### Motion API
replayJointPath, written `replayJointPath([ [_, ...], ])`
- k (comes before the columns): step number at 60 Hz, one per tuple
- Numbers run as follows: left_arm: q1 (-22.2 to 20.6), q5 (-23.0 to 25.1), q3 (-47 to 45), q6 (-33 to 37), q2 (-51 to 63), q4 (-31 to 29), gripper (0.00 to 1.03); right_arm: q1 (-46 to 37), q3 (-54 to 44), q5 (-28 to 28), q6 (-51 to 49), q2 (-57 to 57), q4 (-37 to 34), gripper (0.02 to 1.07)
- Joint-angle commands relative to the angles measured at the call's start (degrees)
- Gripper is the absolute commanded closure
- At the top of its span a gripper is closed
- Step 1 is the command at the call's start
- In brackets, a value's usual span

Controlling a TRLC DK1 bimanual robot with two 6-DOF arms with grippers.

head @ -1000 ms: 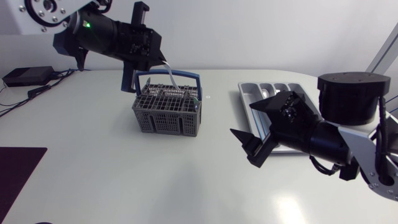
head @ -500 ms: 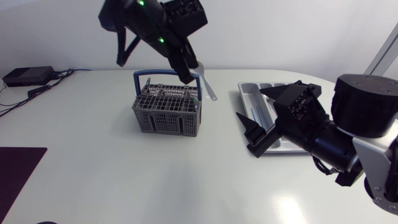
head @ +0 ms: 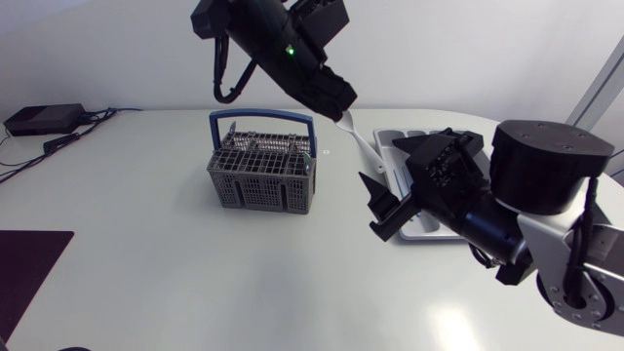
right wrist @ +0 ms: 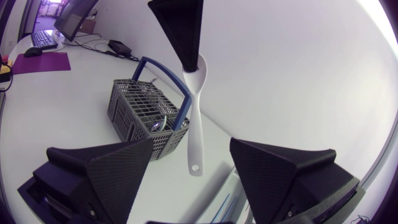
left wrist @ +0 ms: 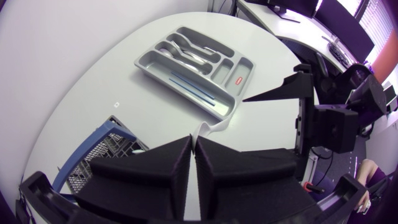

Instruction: Unload the cutlery basket into the drawer organizer.

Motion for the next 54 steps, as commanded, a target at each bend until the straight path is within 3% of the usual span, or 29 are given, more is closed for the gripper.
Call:
replayJointPath([
  [1, -0.6, 1.5, 2.8, -2.5, 2.4, -1.5, 0.95, 0.4, 1.5, 0.6, -0.7, 1.3, 1.3, 0.25],
  [5, -0.5, 1.9, 4.6, -2.7, 3.7, -3.1, 0.95, 0.6, 2.2, 1.2, -0.9, 2.1, 1.6, 0.31],
  [12, -0.2, 3.1, 6.0, -3.2, 5.0, -4.7, 0.95, 0.8, 3.0, 2.2, -2.3, 4.8, 3.9, 0.31],
  [20, -0.1, 3.5, 6.7, -3.2, 5.7, -5.6, 0.95, 0.8, 3.5, 2.7, -3.6, 7.8, 6.3, 0.48],
  [25, 0.0, 3.7, 6.7, -3.2, 5.7, -5.6, 0.95, 0.8, 3.8, 2.7, -3.6, 8.7, 6.6, 0.50],
  [36, 0.2, 4.2, 7.0, -3.2, 6.3, -5.6, 0.95, 0.8, 4.0, 3.0, -4.0, 9.2, 6.8, 0.67],
  [54, -0.2, 4.5, 6.6, -3.2, 6.7, -5.8, 0.95, 0.8, 3.9, 3.0, -4.5, 9.5, 7.1, 0.74],
])
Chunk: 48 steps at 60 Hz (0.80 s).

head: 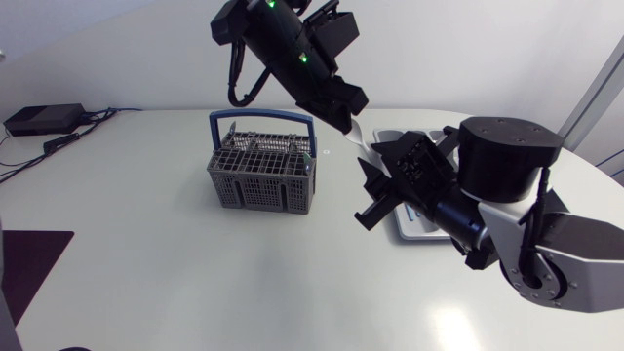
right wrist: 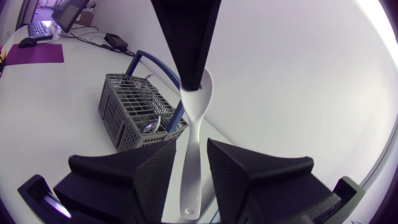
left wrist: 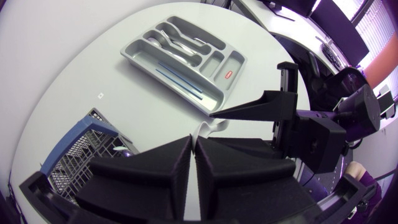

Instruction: Unload the cutlery basket into the drawer organizer.

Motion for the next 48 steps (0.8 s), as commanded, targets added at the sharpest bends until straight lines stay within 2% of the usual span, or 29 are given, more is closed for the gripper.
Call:
replayJointPath([
  [1, 0.2, 1.0, 1.5, -1.4, 1.8, -1.0, 0.95, 0.4, 1.4, 0.6, -1.5, 0.9, 0.8, 0.74],
  [35, -0.7, 1.1, 0.2, -1.4, 1.7, -1.9, 0.94, 1.9, 0.3, 0.6, -1.7, 0.7, 0.8, 0.94],
  [48, -1.0, 1.1, -0.3, -1.4, 1.5, -1.9, 0.93, 2.4, 0.0, 0.6, -2.4, 0.6, 0.8, 0.96],
])
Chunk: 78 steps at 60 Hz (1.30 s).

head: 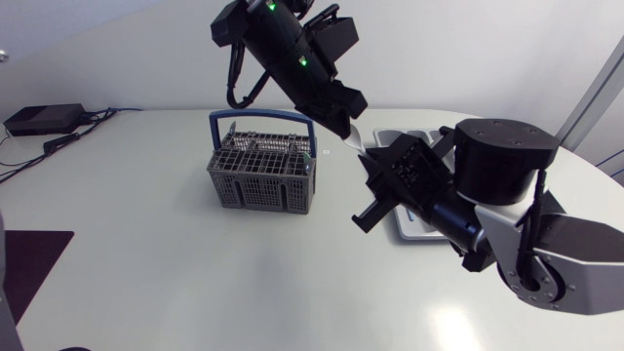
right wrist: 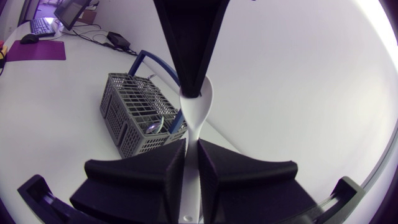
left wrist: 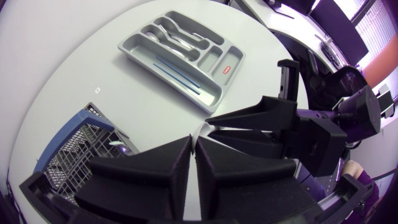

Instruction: Unload the cutlery basket into the drawer organizer.

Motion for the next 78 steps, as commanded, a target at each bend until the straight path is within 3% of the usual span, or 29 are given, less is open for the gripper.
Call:
replayJointPath([
  [1, -1.0, 0.6, -0.3, -1.3, 1.3, -0.3, 0.92, 0.9, -0.1, -0.2, -1.6, 0.4, 0.6, 0.96],
  [7, -1.4, 0.6, -0.3, -1.3, 1.1, -0.3, 0.85, 1.1, -0.2, -0.2, -1.7, 0.5, 0.5, 0.96],
  [11, -1.3, 0.6, 0.2, -1.3, 1.0, -0.3, 0.71, 1.1, -0.2, -0.7, -1.7, 0.4, 0.2, 0.96],
  [18, -0.1, 1.0, 1.0, -2.9, -0.6, 2.6, 0.37, 1.0, -0.9, -2.0, -1.6, -0.1, -0.3, 0.96],
  [26, 2.1, 2.1, 3.3, -4.1, -2.0, 4.8, 0.17, -0.5, -2.1, -5.1, -1.6, -1.6, -2.6, 0.96],
  [45, 4.6, 2.0, 4.0, 0.0, -2.8, 5.1, 0.17, -6.3, -3.2, -13.5, -2.2, -4.4, -9.4, 0.96],
  [62, 10.5, -1.6, 1.2, 11.3, -2.9, 5.3, 0.17, -22.8, 4.6, -34.0, -8.6, -5.2, -28.9, 0.96],
  [78, 8.3, -6.7, -14.3, 18.9, -5.3, 11.6, 0.18, -38.9, 17.2, -47.2, -25.9, 5.5, -48.5, 0.96],
])
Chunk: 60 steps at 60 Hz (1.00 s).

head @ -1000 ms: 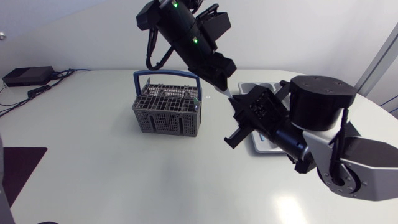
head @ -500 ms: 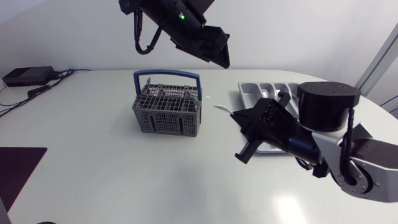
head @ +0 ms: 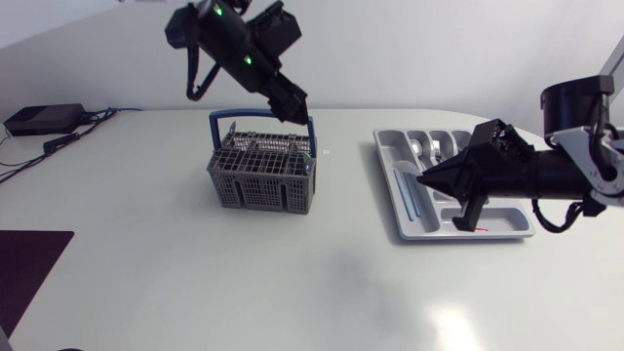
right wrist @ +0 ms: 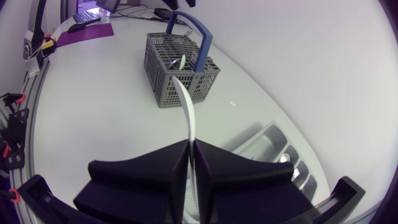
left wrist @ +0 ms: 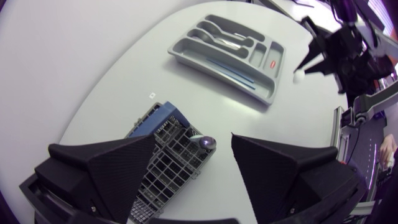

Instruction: Unload the cutlery basket into the drawer organizer.

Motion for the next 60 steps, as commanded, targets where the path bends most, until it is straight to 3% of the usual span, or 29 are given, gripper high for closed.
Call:
replayJointPath([
  [1, -1.9, -1.3, -6.7, 3.7, -1.9, 2.7, 0.18, -4.1, 4.1, -2.1, -8.8, 5.4, -5.1, 0.96],
  [22, -5.6, -5.3, -13.8, 3.7, -1.7, 8.0, 0.18, -18.3, 21.1, -2.8, -41.5, 27.0, -29.4, 1.01],
  [36, -5.3, -5.3, -14.7, 4.4, -1.8, 8.9, 0.18, -22.2, 26.6, 2.9, -49.0, 35.8, -30.9, 1.01],
  [60, -5.6, -5.7, -16.3, 5.3, -2.0, 10.9, 0.18, -21.4, 44.7, 13.8, -54.2, 51.5, -46.8, 1.01],
])
